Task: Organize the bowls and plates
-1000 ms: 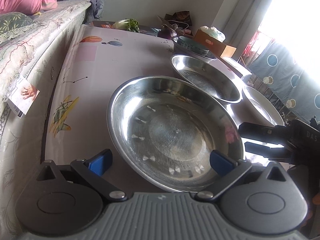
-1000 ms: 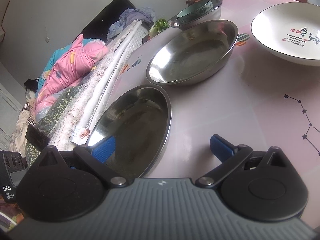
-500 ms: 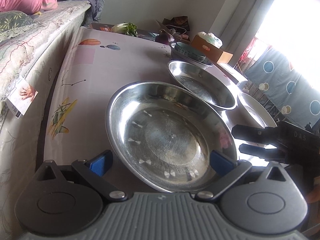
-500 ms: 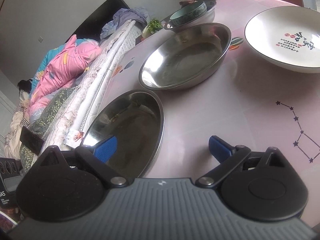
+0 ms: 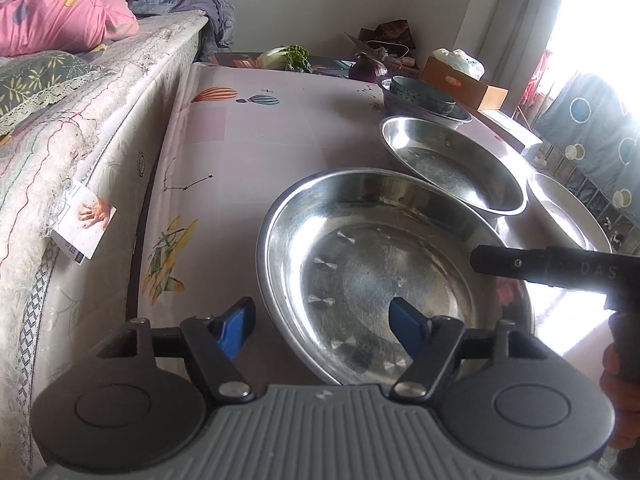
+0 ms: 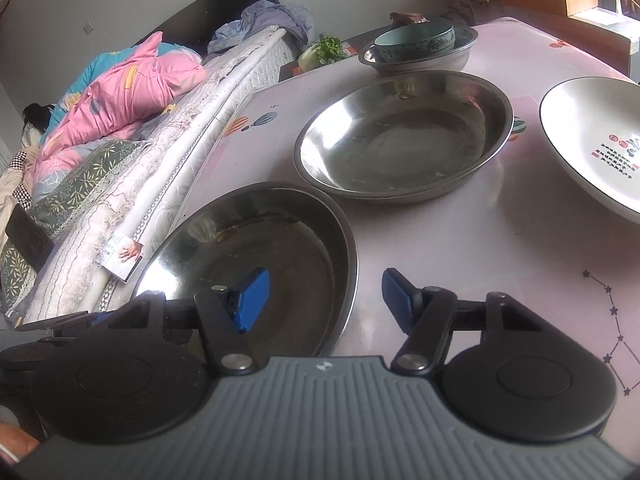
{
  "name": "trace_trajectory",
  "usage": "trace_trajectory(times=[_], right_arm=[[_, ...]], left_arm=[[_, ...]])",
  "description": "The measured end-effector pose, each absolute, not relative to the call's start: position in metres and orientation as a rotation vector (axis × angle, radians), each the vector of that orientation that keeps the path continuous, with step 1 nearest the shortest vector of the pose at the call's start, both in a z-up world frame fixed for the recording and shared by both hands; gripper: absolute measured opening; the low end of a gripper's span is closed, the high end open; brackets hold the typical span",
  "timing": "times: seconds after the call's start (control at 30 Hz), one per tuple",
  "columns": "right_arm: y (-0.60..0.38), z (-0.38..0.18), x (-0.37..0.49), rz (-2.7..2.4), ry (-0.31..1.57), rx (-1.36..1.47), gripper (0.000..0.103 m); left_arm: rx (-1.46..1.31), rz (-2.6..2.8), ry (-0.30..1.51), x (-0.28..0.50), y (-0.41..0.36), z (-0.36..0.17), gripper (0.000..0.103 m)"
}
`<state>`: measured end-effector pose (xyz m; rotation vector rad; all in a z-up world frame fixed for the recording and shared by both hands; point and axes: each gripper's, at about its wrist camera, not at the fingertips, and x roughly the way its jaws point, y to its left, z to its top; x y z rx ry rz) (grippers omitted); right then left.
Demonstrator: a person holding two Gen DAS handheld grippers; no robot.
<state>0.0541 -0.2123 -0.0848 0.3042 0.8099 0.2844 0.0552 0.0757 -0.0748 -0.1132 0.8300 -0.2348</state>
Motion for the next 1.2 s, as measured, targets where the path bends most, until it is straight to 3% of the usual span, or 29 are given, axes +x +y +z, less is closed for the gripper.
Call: trace_trajectory(times=[0.17, 0.3, 0.83, 1.03, 1.2], right_arm=[[-0.21, -0.082, 0.052, 0.277, 0.813, 0.284, 0.046], [-0.21, -0.082, 0.05, 0.276, 0.813, 0.283, 0.032], [-0.23, -0.081, 0.01, 0.261, 0.83, 0.232, 0.028], [-0.229, -0.08, 0.006, 0.249, 0.807, 0.212, 0.028], [-0.228, -0.082, 0.013, 0.241, 0.808, 0.224, 0.028]], left_arm=[[-0.125, -0.219, 0.846, 0.058, 0.075, -0.074, 0.054], [-0.089, -0.212, 0.864, 0.058, 0.067, -0.073, 0.052], [-0.112, -0.332, 0.948, 0.026, 0.063, -0.066, 0.049], [-0.067, -0.298, 0.944, 0.037, 0.062, -0.065, 0.06], [-0.014, -0.275, 0.94, 0.049, 0.056, -0.069, 0.062]])
